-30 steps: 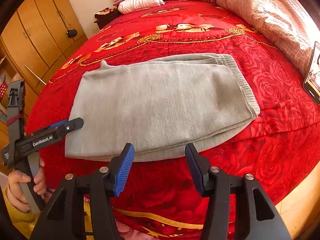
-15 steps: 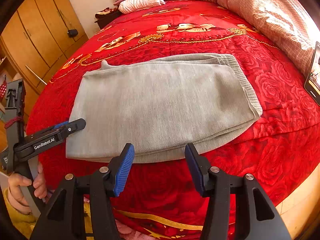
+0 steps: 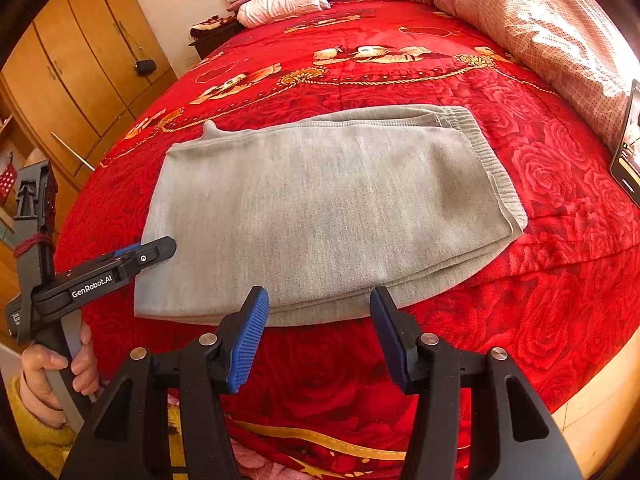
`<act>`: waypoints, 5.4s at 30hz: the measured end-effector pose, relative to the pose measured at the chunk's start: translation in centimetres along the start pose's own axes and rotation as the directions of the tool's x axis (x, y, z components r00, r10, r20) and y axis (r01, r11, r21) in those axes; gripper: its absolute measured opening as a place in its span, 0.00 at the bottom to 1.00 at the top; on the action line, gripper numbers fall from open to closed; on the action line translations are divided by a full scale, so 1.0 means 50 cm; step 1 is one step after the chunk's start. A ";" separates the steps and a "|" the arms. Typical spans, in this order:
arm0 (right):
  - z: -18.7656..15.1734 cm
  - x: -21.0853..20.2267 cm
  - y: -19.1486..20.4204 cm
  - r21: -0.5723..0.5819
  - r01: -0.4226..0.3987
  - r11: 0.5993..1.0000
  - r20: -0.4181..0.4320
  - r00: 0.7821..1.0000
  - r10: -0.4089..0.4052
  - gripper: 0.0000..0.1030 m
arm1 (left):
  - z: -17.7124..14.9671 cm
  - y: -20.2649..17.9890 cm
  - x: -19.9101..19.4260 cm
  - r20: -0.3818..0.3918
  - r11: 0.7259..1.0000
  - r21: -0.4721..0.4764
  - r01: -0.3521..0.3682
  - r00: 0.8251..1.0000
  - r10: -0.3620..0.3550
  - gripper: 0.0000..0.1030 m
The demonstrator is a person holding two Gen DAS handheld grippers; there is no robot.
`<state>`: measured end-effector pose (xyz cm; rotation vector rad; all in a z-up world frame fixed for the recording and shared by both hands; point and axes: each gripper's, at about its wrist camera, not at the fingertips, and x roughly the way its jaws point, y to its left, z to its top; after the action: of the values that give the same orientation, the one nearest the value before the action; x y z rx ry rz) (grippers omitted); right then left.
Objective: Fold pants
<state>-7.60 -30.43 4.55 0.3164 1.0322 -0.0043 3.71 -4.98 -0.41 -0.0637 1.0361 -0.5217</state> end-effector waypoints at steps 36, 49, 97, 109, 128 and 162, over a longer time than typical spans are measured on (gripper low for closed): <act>0.049 -0.004 0.003 0.014 0.054 0.998 0.016 0.998 -0.054 0.52 | 0.034 0.019 -0.052 0.040 0.984 -0.052 0.172 0.985 -0.170 0.16; 0.052 -0.041 -0.051 0.089 0.006 0.996 0.090 0.996 -0.014 0.52 | 0.111 -0.135 -0.155 0.052 0.962 0.144 0.231 0.969 -0.241 0.11; 0.111 0.014 -0.075 0.110 -0.138 0.984 0.034 0.990 0.135 0.53 | 0.135 -0.193 0.040 -0.190 0.986 0.164 0.016 0.982 0.016 0.64; 0.113 0.055 -0.046 0.127 -0.173 0.977 -0.004 0.985 0.175 0.53 | 0.128 -0.172 0.053 -0.197 0.991 0.125 0.041 0.980 -0.016 0.68; 0.131 0.049 -0.016 0.103 -0.178 0.979 0.042 0.984 0.175 0.15 | 0.120 -0.159 0.048 -0.194 0.992 0.105 0.070 0.980 -0.049 0.68; 0.171 0.020 -0.233 0.118 0.011 0.993 0.106 0.994 -0.024 0.11 | 0.169 -0.336 0.088 -0.117 0.950 0.287 0.124 0.989 -0.094 0.69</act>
<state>-1.66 -43.62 4.76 0.4094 0.9300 -0.0973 6.07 -23.26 5.34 0.1716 1.0485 -0.7823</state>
